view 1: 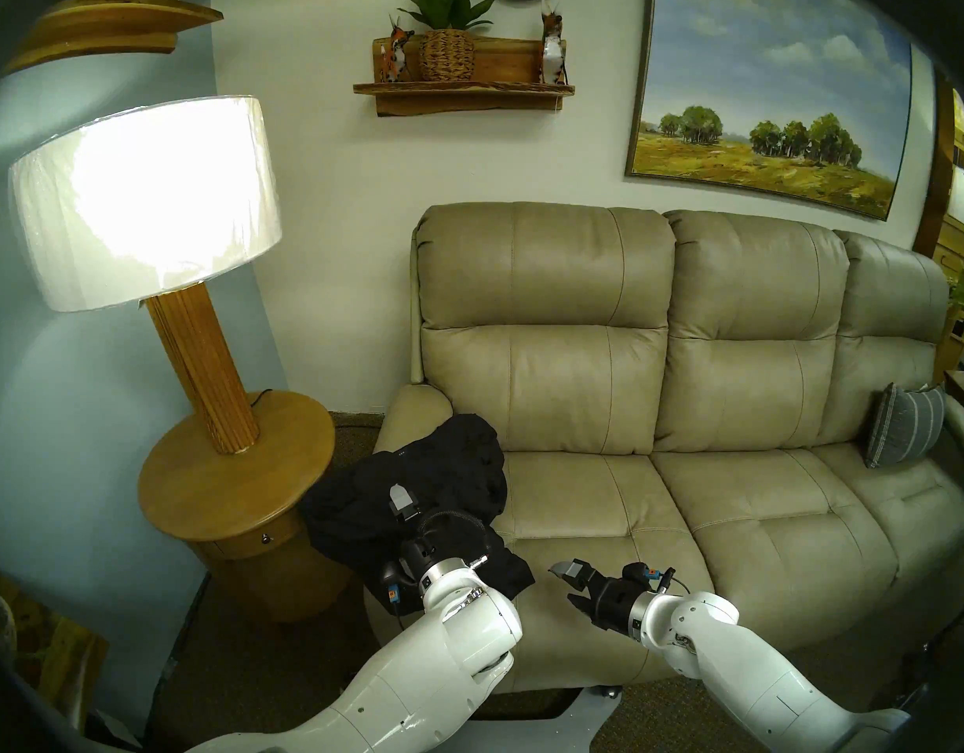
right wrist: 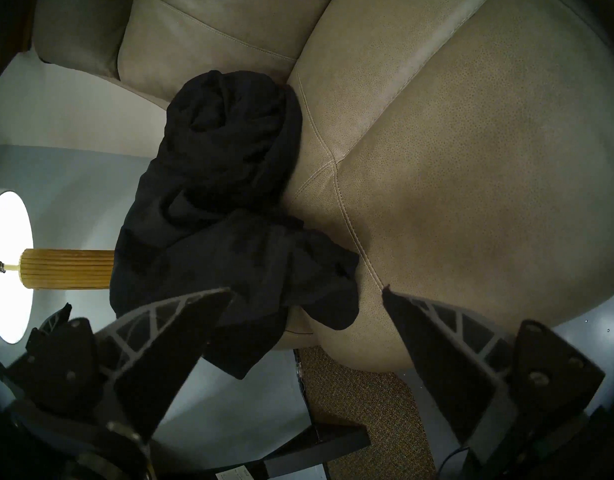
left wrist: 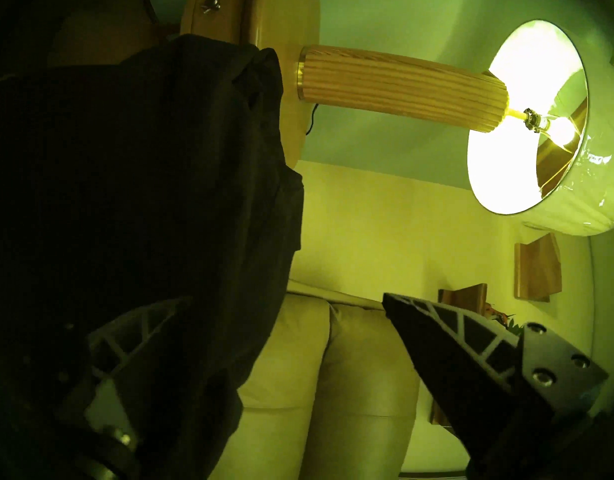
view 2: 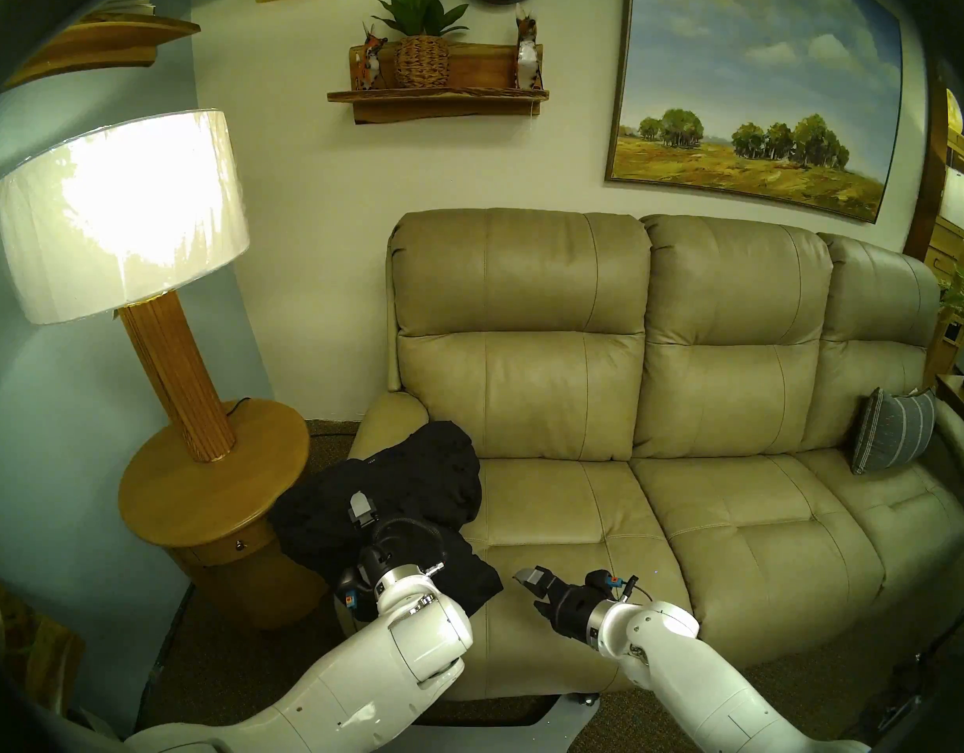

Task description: Drape jacket on sofa arm

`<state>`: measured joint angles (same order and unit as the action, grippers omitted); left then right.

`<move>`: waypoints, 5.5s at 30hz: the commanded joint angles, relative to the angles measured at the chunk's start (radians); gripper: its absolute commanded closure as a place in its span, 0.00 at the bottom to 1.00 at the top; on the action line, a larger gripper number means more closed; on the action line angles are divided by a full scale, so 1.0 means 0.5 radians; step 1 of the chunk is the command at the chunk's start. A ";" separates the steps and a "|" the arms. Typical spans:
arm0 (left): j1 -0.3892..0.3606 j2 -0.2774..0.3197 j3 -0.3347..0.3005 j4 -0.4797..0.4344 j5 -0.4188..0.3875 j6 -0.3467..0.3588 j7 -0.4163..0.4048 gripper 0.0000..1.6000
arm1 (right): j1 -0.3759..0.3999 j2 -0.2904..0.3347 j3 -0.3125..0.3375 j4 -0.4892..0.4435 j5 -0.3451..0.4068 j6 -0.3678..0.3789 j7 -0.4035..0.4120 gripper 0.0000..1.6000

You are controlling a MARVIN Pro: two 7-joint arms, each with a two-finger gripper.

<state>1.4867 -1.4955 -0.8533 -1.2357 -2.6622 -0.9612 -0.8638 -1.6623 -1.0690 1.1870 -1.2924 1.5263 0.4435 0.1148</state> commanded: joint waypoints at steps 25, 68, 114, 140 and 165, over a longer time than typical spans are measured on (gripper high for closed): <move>-0.294 0.437 -0.056 -0.307 -0.165 0.002 1.060 0.00 | -0.081 0.021 0.045 -0.145 0.036 -0.015 0.033 0.00; -1.026 0.115 -0.532 0.674 0.063 0.250 1.627 1.00 | -0.003 -0.028 0.065 0.056 0.036 -0.008 0.035 0.00; -1.641 -0.216 -0.438 1.804 0.191 0.420 1.493 0.00 | 0.082 -0.055 0.045 0.248 -0.008 0.049 0.167 0.00; -1.478 -0.457 -0.492 1.948 0.194 0.263 0.909 0.00 | 0.139 -0.203 -0.027 0.274 -0.051 -0.001 0.188 0.00; -1.026 -0.710 -0.550 1.548 0.226 0.002 0.214 0.00 | 0.102 -0.191 -0.011 0.271 -0.055 -0.009 0.198 0.00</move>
<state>0.9308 -1.8044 -1.1221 -0.3607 -2.5559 -0.9595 -0.6687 -1.6094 -1.1671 1.1785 -1.1458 1.4968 0.4395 0.2112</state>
